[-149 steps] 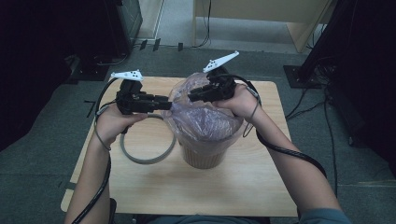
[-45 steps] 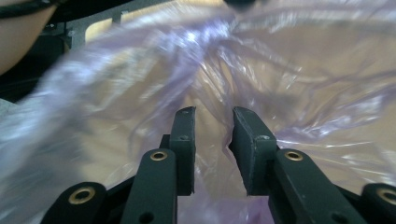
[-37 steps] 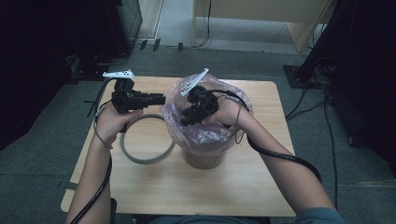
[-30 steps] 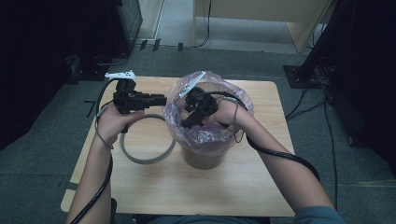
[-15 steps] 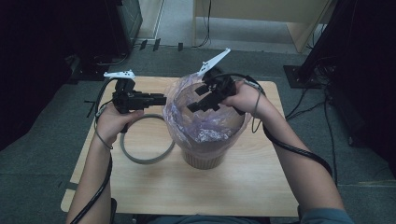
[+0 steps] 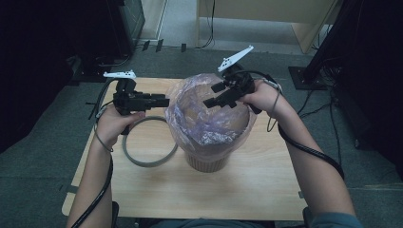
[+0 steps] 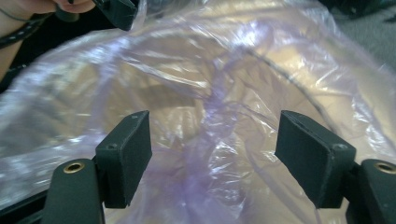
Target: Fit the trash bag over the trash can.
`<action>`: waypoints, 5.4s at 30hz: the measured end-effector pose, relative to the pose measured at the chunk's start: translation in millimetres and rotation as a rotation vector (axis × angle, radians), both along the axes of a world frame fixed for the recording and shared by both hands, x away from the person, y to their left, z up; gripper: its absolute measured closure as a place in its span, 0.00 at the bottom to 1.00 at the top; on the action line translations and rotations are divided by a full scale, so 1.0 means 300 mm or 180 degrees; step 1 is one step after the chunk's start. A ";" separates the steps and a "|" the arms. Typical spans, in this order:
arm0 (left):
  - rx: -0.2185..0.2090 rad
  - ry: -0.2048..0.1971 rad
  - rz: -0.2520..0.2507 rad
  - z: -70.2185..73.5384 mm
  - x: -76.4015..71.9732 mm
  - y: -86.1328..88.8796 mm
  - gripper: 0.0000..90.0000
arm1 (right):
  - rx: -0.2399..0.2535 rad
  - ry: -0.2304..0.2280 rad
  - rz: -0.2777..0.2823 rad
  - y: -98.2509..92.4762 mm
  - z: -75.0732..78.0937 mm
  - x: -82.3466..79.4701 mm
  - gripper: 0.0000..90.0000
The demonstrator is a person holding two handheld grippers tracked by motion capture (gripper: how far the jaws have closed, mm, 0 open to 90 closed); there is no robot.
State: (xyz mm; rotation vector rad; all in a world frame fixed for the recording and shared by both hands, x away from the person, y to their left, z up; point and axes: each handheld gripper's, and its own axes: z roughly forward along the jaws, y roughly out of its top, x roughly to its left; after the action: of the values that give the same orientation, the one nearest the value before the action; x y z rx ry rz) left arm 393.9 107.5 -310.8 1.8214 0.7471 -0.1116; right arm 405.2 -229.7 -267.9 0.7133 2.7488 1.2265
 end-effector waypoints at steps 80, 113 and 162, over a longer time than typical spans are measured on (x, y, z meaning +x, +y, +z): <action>0.0495 -0.0178 0.0585 -0.185 0.041 0.223 0.45 | 0.0159 -0.0141 -0.0827 -0.487 -0.293 -0.111 0.28; 0.0654 0.0004 0.0629 -0.344 0.079 0.247 0.42 | 0.0101 -0.0049 -0.0992 -0.452 -0.580 -0.077 0.28; 0.0909 0.0266 0.0918 -0.543 0.119 0.333 0.43 | -0.0133 -0.0370 -0.0778 -0.366 -0.850 -0.065 0.19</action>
State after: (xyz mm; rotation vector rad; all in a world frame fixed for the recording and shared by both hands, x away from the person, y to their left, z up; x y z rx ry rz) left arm 429.8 207.5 -473.5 1.9628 1.1230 0.1142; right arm 385.6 -339.6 -522.9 0.9106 2.4976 1.1186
